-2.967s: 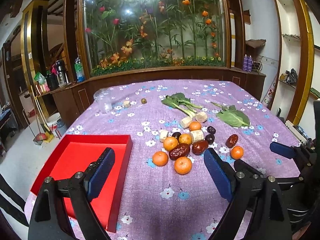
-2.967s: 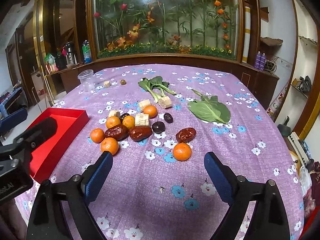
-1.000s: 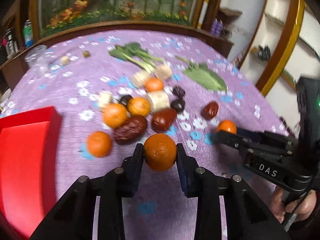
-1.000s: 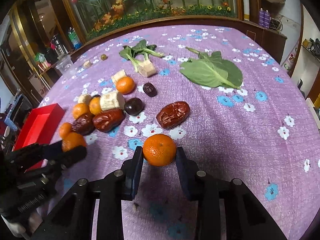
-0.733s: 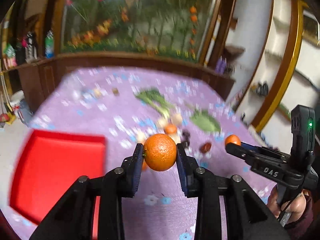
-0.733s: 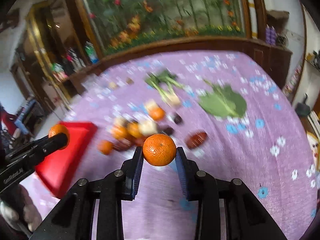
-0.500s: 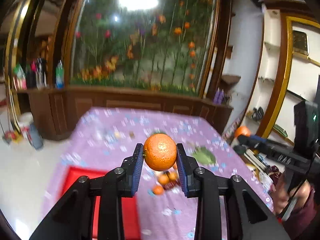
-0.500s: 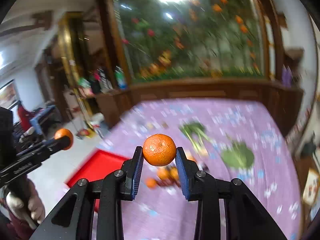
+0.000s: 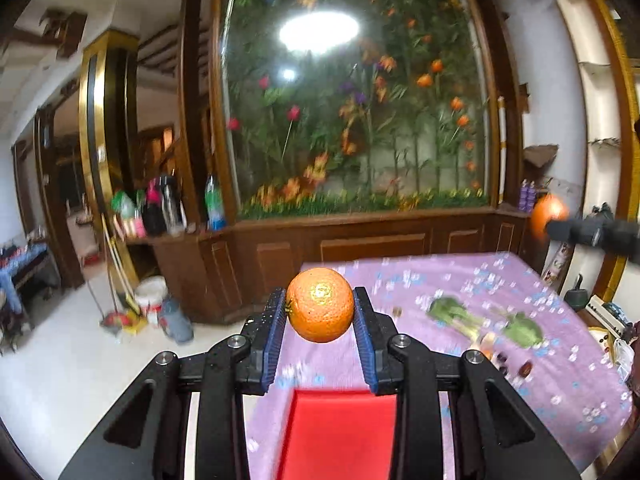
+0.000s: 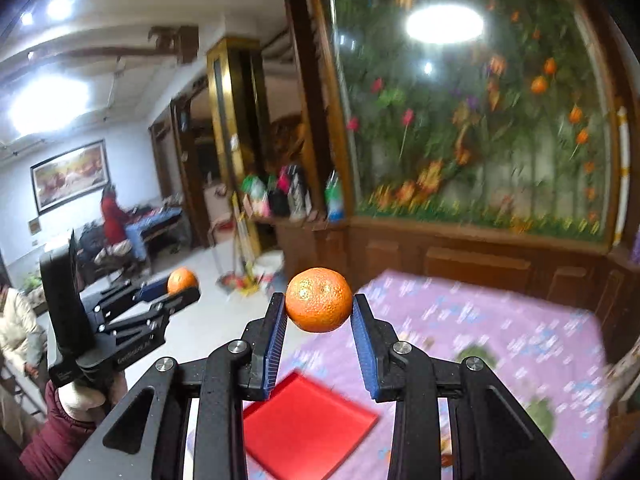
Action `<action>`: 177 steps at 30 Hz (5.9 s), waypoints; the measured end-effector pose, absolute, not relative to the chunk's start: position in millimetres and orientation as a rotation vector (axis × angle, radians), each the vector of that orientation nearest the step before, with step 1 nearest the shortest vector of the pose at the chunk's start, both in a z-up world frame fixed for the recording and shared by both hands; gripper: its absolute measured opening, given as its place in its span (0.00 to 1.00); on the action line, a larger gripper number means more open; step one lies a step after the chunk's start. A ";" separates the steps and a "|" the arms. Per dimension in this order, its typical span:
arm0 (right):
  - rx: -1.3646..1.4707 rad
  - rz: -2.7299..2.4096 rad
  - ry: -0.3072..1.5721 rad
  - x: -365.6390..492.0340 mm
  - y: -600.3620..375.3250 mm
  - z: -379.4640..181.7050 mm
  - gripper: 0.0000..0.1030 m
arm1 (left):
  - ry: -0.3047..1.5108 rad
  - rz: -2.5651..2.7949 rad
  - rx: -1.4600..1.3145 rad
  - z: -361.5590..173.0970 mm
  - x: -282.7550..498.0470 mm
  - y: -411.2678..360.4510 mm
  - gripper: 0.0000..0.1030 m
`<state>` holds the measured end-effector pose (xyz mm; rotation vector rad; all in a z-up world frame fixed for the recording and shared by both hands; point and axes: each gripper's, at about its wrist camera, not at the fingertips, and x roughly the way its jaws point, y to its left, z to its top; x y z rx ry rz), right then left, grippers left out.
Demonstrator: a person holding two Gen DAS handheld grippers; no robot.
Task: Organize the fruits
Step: 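Lift and carry both held oranges over the red tray, then open the left tool to drop its orange while the right tool releases its orange, then move both tools back toward the fruit pile, then grasp an orange with the left tool while the right tool grasps a red date, then carry the orange into the tray and open the left tool while the right carries the date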
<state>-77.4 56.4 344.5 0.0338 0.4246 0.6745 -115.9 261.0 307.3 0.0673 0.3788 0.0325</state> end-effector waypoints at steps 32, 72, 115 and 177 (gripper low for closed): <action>-0.158 0.691 0.969 21.3 188.3 -1.5 0.37 | 0.821 0.241 -0.084 44.8 -29.5 285.7 0.54; -0.125 0.451 0.544 -87.4 41.9 87.3 0.81 | 0.517 0.191 0.010 141.2 -118.4 183.4 0.89; 0.175 0.100 0.908 48.3 -143.2 -4.0 0.64 | 0.979 -0.249 0.077 8.7 25.4 48.0 0.53; -0.069 0.597 0.923 -42.2 85.1 20.1 0.30 | 0.843 0.192 -0.254 31.3 -65.9 273.3 0.32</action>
